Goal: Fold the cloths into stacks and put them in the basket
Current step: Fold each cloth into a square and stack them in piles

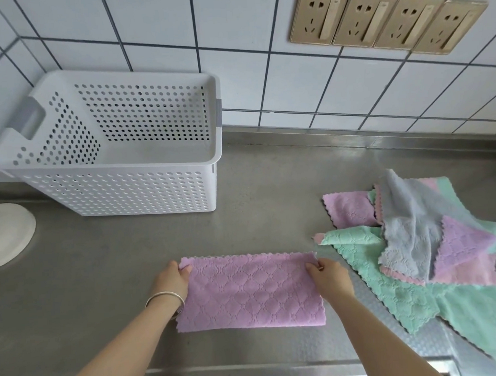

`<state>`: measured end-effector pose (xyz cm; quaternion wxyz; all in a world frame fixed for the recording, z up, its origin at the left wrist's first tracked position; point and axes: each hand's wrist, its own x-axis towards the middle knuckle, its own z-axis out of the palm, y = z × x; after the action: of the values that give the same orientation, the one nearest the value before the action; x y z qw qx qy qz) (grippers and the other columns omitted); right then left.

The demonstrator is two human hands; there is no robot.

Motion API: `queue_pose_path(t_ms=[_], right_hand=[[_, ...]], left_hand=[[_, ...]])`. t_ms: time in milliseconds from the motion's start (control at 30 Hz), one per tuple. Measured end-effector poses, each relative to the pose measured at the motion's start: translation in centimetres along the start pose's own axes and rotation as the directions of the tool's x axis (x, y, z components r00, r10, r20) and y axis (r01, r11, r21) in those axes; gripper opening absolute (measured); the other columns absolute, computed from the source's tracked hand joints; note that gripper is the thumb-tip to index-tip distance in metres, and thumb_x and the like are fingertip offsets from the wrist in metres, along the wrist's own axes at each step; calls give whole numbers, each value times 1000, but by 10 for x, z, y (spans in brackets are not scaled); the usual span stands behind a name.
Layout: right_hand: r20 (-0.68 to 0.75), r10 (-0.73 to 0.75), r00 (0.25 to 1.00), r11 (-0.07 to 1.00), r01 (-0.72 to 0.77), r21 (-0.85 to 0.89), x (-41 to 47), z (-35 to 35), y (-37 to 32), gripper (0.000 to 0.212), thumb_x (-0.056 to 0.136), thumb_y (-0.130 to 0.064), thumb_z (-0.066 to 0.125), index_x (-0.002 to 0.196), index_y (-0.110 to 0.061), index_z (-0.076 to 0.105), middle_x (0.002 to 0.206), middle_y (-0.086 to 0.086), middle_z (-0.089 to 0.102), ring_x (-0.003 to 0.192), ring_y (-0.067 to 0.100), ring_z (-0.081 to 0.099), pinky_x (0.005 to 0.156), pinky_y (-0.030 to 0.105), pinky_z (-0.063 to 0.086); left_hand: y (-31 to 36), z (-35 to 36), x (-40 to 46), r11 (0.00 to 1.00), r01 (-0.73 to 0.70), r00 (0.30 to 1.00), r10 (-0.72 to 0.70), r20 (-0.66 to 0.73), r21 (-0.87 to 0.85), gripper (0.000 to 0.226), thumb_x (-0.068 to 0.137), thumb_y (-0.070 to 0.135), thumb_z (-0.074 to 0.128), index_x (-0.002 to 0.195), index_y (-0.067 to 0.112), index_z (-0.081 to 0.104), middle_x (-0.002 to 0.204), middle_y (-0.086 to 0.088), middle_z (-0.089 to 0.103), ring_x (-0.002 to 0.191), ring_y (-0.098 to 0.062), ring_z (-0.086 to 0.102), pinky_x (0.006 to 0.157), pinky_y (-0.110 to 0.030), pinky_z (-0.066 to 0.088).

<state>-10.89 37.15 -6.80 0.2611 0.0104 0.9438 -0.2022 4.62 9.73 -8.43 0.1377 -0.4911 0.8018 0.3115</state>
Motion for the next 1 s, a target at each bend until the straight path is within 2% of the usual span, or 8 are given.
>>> queue_pose_path(t_ms=[167, 333, 400, 467, 600, 700, 833, 1000], right_hand=[[-22, 23, 999, 999, -24, -32, -2, 2, -2, 30, 90, -35, 51, 63, -21, 48, 76, 4, 62, 78, 24, 60, 66, 29, 47], [-61, 41, 997, 999, -41, -2, -11, 6, -1, 25, 90, -37, 51, 102, -15, 56, 97, 7, 66, 94, 27, 60, 73, 31, 44], [-88, 59, 994, 996, -53, 77, -19, 8, 0, 26, 90, -35, 51, 106, -14, 51, 102, 7, 65, 94, 27, 59, 74, 32, 43], [-115, 80, 990, 990, -66, 121, -30, 10, 3, 28, 90, -35, 51, 109, -13, 48, 106, 6, 63, 91, 25, 57, 74, 33, 42], [-96, 142, 985, 982, -128, 138, -54, 20, 15, 38, 89, -35, 50, 117, -10, 46, 112, 5, 57, 91, 21, 55, 75, 31, 44], [-78, 177, 981, 981, -169, 99, -69, 27, 20, 35, 86, -32, 49, 115, -12, 48, 109, 3, 57, 94, 20, 55, 79, 34, 47], [-75, 198, 977, 978, -202, -49, -77, 30, 18, 41, 86, -40, 47, 118, -14, 48, 115, 1, 56, 106, 19, 51, 88, 33, 44], [-62, 171, 983, 960, -181, -215, -81, 32, 17, 47, 91, -50, 42, 124, -18, 52, 122, 3, 52, 114, 21, 47, 94, 35, 42]], left_hand=[[4, 1, -1, 998, 0, 998, 4, -56, 65, 37, 94, 36, 42, 102, 2, 54, 107, -24, 63, 99, -39, 60, 82, -39, 48], [5, -2, -17, 999, -7, 977, 16, -213, 42, 35, 88, 38, 55, 95, 4, 51, 96, -21, 64, 88, -40, 61, 66, -37, 43], [-2, 4, -21, 993, -105, 947, 83, -310, -56, 39, 76, 31, 72, 94, 5, 50, 98, -22, 58, 87, -41, 57, 67, -42, 44], [-9, 14, -26, 959, -279, 879, 273, -391, 42, 45, 70, 38, 71, 99, 9, 52, 105, -19, 56, 92, -39, 54, 76, -46, 46], [-4, 37, -48, 678, -614, 703, 702, -110, 404, 55, 91, 58, 18, 116, 26, 55, 125, 0, 62, 123, -23, 40, 106, -47, 25], [-1, 57, -50, 466, -678, 632, 764, 128, 569, 59, 85, 64, 27, 127, 32, 51, 141, 7, 48, 146, -21, 2, 111, -55, 4], [-5, 65, -45, 433, -666, 642, 748, 171, 607, 71, 77, 76, 25, 135, 38, 38, 158, 8, 5, 146, -26, -7, 107, -64, 2], [2, 59, -47, 450, -699, 670, 684, 289, 556, 74, 71, 83, 25, 134, 45, 36, 156, -1, 20, 145, -32, -7, 105, -65, -2]])
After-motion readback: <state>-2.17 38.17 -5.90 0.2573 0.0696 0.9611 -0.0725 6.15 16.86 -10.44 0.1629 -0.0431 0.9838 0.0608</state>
